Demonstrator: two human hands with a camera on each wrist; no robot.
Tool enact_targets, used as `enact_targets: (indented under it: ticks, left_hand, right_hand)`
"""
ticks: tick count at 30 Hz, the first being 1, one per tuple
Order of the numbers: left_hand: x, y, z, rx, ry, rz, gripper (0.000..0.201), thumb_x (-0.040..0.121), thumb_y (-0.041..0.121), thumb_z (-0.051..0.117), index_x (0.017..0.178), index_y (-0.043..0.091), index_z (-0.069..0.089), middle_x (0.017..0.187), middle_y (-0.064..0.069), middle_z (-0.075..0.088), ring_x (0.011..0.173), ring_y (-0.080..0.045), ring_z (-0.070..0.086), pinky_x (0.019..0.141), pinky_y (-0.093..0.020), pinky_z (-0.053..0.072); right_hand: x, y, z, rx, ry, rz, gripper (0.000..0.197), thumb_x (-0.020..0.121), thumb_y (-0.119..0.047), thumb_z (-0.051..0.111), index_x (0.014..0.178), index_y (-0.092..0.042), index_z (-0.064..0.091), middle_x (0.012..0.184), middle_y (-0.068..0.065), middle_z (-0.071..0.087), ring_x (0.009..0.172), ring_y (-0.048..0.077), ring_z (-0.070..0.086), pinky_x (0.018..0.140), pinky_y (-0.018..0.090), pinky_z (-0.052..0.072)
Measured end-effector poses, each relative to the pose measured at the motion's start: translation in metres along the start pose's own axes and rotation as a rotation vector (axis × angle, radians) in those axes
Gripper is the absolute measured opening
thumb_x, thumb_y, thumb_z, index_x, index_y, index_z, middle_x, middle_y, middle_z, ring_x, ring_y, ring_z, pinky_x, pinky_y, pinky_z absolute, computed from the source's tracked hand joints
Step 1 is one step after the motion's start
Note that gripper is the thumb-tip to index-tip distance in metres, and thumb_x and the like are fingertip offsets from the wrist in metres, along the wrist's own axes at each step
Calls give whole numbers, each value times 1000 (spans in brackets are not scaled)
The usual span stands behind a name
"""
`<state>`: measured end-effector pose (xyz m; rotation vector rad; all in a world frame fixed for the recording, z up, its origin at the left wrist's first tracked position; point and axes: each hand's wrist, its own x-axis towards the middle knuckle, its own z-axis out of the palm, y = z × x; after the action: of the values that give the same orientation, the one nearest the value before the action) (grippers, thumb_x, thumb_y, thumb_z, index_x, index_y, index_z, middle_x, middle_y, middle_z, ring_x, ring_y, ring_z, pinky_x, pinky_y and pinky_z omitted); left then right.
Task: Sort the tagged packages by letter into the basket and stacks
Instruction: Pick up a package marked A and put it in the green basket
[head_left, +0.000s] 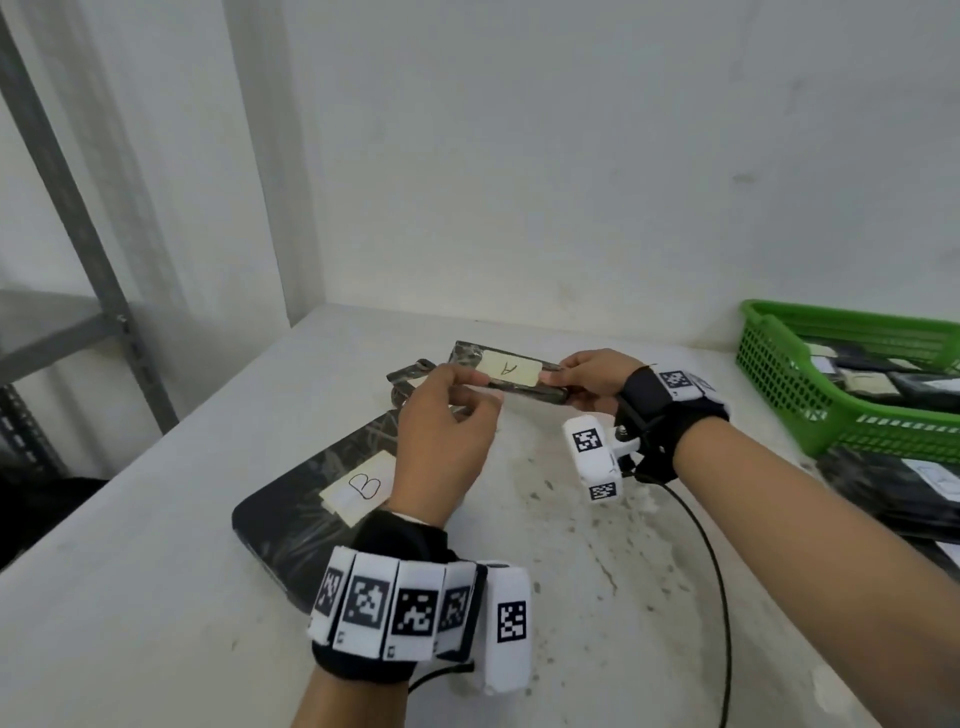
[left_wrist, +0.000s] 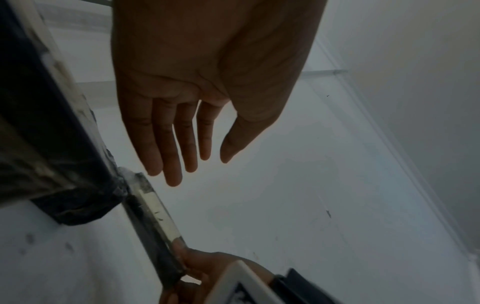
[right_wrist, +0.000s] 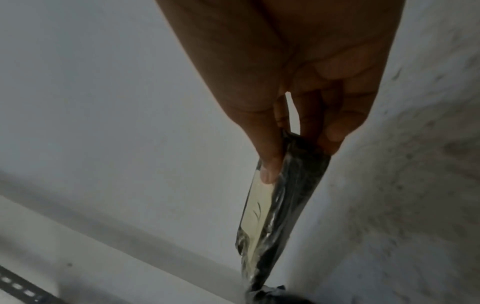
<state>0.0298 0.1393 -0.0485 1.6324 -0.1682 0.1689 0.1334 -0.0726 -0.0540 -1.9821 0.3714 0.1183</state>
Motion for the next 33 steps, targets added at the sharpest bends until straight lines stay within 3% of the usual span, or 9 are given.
enact_targets:
  ticks: [3, 6, 11, 15, 17, 24, 27, 29, 33]
  left_hand:
    - [-3, 2, 4, -4, -11, 22, 7, 92, 12, 63, 98, 17, 62, 91, -7, 66, 82, -35, 69, 78, -42, 57]
    - [-7, 8, 7, -73, -10, 21, 11, 93, 14, 65, 102, 15, 61, 91, -9, 65, 71, -18, 68, 70, -30, 56]
    - [-17, 23, 24, -150, 94, 64, 27, 91, 27, 69, 110, 21, 52, 88, 3, 59, 75, -18, 55, 72, -33, 50]
    - [-31, 31, 50, -190, -192, -89, 49, 85, 42, 70, 122, 20, 46, 108, -3, 59, 101, -17, 62, 91, -39, 55]
    - [-35, 30, 61, -201, -336, -133, 49, 84, 43, 70, 123, 20, 51, 115, -5, 62, 108, -17, 63, 94, -40, 56]
    - [-30, 11, 71, -259, -228, 81, 25, 92, 10, 67, 115, 2, 63, 99, -21, 70, 87, -29, 70, 71, -34, 60]
    - [-28, 5, 63, -268, -299, 73, 25, 94, 18, 65, 117, 8, 68, 105, -15, 74, 97, -30, 71, 81, -38, 58]
    - [-28, 4, 56, -266, -370, 44, 23, 96, 15, 61, 116, 8, 71, 101, -6, 76, 90, -19, 72, 74, -27, 56]
    - [-29, 0, 54, -245, -525, -41, 19, 94, 9, 59, 107, 6, 73, 88, -5, 76, 74, -12, 70, 62, -17, 52]
  right_hand:
    - [-45, 6, -16, 209, -15, -1, 18, 88, -15, 72, 80, -14, 56, 74, 5, 60, 62, 12, 53, 53, 20, 43]
    - [-95, 15, -26, 377, -25, -22, 11, 91, -16, 68, 86, -15, 57, 76, 4, 64, 64, 16, 63, 53, 19, 51]
    - [-152, 44, -28, 733, 64, -101, 9, 92, -16, 66, 87, -16, 58, 80, 5, 73, 69, 18, 72, 57, 23, 55]
    - [-166, 53, -22, 819, 187, -172, 11, 90, -21, 67, 84, -20, 57, 73, -4, 65, 61, 7, 53, 60, 22, 39]
    - [-170, 51, -16, 859, 193, -243, 11, 91, -17, 65, 87, -17, 55, 72, -2, 67, 58, 6, 54, 62, 21, 40]
    - [-173, 59, -3, 750, 18, -268, 11, 92, -14, 65, 97, -11, 56, 88, 10, 75, 73, 18, 69, 71, 24, 56]
    - [-169, 63, -8, 733, -32, -228, 41, 79, -40, 71, 109, -14, 60, 96, 5, 71, 78, 18, 65, 75, 29, 54]
    - [-164, 66, -12, 852, -29, -219, 66, 73, -51, 68, 126, -14, 56, 103, 8, 65, 80, 16, 63, 73, 29, 53]
    - [-161, 73, -22, 1015, -10, -280, 44, 81, -37, 65, 121, -21, 56, 102, 7, 64, 74, 15, 60, 62, 23, 52]
